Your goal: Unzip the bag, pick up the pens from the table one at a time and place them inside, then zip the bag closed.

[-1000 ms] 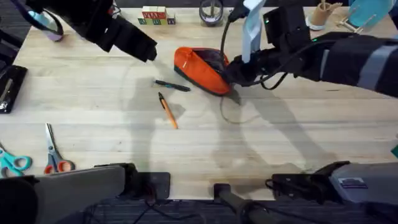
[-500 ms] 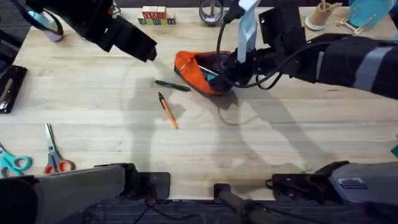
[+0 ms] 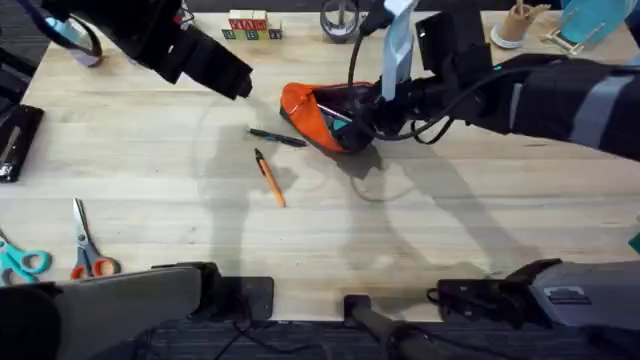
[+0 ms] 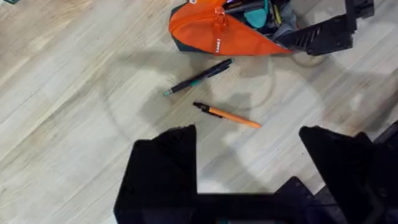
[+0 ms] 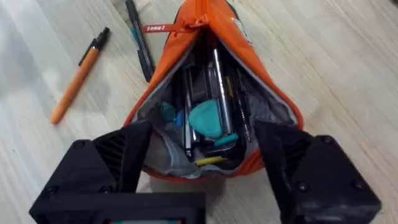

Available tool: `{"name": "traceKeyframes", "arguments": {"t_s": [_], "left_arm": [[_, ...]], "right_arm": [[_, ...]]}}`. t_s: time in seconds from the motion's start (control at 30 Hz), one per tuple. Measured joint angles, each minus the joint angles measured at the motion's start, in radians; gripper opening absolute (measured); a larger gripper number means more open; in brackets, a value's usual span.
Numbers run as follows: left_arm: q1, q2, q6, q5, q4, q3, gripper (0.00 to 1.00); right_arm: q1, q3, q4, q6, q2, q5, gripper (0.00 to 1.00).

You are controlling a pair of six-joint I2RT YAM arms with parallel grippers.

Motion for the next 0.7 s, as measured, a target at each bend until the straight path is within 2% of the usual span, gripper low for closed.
{"name": "traceKeyframes", "arguments": {"t_s": [0.13,0.3,0.5,0.7], "left_arm": [[0.0,0.0,0.0,0.0,-0.001,0.0,0.995],[0.0,0.0,0.0,0.0,-0.001,0.0,0.995],[0.0,0.0,0.0,0.0,-0.001,0.0,0.995],[0.0,0.0,0.0,0.0,-0.001,0.0,0.994]], "right_arm": [[0.0,0.0,-0.006,0.033,-0.073,0.015,0.996],[0.0,0.0,-0.031,0.046,-0.231,0.081,0.997],[0.0,0.0,-0.156,0.054,-0.388,0.166,0.997],[0.0,0.0,-0.272,0.054,-0.488,0.193,0.997]]}}
